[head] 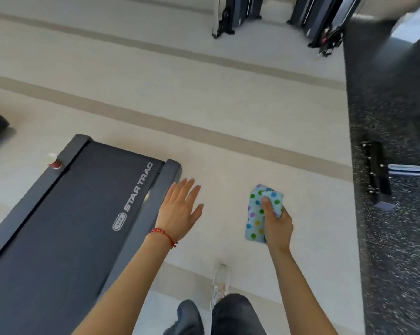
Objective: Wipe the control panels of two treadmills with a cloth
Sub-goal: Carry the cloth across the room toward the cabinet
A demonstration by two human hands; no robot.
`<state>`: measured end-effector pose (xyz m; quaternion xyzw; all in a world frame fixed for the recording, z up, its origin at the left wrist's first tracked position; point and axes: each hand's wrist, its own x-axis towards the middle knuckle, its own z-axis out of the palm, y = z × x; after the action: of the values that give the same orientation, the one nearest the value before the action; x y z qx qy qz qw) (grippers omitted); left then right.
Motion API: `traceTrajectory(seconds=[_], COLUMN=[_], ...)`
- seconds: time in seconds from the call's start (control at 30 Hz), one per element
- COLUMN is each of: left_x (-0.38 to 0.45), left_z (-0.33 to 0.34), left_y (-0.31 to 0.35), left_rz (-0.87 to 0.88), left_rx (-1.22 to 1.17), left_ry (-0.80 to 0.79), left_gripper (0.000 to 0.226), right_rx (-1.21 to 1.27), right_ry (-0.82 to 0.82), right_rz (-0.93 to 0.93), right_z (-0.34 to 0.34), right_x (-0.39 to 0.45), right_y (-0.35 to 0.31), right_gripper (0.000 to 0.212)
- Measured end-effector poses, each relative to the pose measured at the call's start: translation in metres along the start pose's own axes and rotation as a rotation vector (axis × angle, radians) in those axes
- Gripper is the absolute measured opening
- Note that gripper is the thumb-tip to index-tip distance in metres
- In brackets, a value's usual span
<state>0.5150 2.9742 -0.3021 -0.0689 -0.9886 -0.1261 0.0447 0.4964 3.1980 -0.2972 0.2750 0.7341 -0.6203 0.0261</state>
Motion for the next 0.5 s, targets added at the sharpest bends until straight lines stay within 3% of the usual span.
traceTrajectory(seconds=[0.23,0.5], left_x=[0.103,0.239], left_z=[0.012,0.028], left_y=[0.025,0.012], left_rz=[0.035,0.097], left_rx=[-0.011,-0.004], left_ry=[-0.024,-0.027], left_gripper=[0.068,0.071], right_rx=[-0.025,-0.009], right_ry=[0.029,0.065], right_rz=[-0.004,0.03], right_z=[-0.015,0.017], right_x=[0.088,0.194], right_y=[-0.043,-0.085], right_gripper=[0.022,0.018])
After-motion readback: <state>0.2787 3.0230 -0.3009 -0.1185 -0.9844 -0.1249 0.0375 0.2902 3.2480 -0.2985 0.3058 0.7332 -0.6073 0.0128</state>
